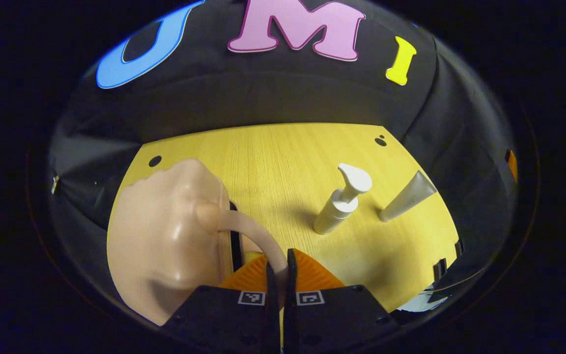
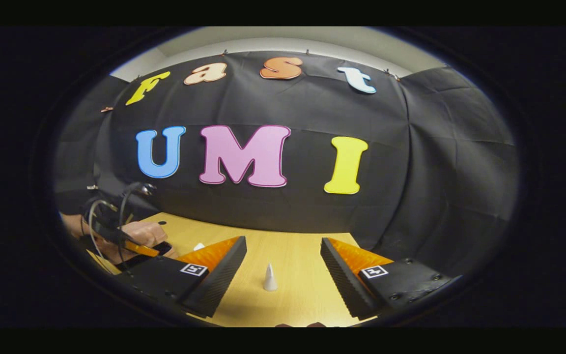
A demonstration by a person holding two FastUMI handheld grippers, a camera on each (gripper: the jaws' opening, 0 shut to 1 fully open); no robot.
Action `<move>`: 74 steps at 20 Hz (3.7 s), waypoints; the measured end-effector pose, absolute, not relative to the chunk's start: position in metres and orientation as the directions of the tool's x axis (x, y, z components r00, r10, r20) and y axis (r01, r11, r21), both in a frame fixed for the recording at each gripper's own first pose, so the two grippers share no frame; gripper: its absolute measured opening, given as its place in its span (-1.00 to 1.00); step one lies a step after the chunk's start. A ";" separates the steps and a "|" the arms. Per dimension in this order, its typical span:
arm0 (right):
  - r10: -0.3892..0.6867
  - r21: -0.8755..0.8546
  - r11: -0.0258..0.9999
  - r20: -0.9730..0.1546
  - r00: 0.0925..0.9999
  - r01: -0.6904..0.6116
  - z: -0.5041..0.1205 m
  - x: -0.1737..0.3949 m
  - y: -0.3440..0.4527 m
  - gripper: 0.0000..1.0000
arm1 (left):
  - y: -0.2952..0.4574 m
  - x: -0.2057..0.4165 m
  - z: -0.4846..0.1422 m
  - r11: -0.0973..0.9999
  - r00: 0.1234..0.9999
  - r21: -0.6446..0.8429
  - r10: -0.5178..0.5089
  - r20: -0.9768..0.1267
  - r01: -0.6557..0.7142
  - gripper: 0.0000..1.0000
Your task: First open the suitcase, pack the skin care products into it, and then close the suitcase.
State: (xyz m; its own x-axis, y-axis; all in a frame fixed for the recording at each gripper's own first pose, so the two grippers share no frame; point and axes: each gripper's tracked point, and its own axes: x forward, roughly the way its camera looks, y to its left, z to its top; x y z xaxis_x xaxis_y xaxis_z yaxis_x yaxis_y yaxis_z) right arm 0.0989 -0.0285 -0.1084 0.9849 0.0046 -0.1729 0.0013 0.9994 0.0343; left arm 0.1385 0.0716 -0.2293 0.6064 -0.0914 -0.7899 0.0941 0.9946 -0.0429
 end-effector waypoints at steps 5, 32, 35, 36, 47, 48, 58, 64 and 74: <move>0.019 0.037 0.999 -0.173 0.985 -0.013 -0.108 0.109 -0.015 0.93 | 0.136 0.128 -0.144 0.997 0.655 -0.034 -0.070 -0.753 0.067 -0.83; -0.006 0.125 0.991 -0.355 0.935 0.053 -0.127 0.134 0.108 0.94 | 0.639 0.100 -0.328 0.904 0.470 -0.117 0.100 -0.877 -0.411 -0.84; -0.024 0.197 0.975 -0.380 0.925 0.106 -0.132 0.137 0.108 0.94 | 0.649 0.103 -0.341 0.905 0.486 -0.131 0.090 -0.869 -0.404 -0.84; -0.041 0.208 0.969 -0.390 0.920 0.131 -0.135 0.138 0.105 0.94 | 0.655 0.099 -0.341 0.910 0.491 -0.124 0.094 -0.866 -0.395 -0.74; -0.173 0.050 0.977 -0.386 0.906 0.208 -0.183 0.119 0.036 0.99 | 0.532 0.080 -0.253 0.978 0.780 -0.023 0.150 -0.607 -0.206 0.65; -0.158 0.037 0.982 -0.391 0.907 0.187 -0.191 0.118 0.034 0.98 | 0.491 0.077 -0.244 0.987 0.799 -0.030 0.112 -0.591 -0.161 0.72; 0.003 0.036 0.999 -0.476 0.879 0.017 -0.271 0.127 0.008 0.94 | 0.080 0.103 -0.229 0.952 0.767 -0.100 -0.293 -0.570 0.289 0.96; 0.109 0.043 0.994 -0.521 0.847 -0.101 -0.322 0.150 0.006 0.94 | 0.012 0.138 -0.276 0.954 0.719 -0.065 -0.264 -0.643 0.292 0.96; 0.185 0.040 0.980 -0.560 0.808 -0.197 -0.392 0.196 0.021 0.95 | 0.009 0.220 -0.326 0.986 0.759 0.051 -0.091 -0.645 0.161 0.96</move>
State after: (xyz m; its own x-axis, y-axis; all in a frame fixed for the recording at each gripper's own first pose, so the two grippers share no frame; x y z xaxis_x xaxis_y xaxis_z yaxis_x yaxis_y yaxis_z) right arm 0.1964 0.0212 -0.3922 0.8075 0.1852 -0.5600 -0.1968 0.9796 0.0402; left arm 0.2204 0.0093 -0.3264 0.7590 -0.0909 -0.6448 0.1612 0.9856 0.0507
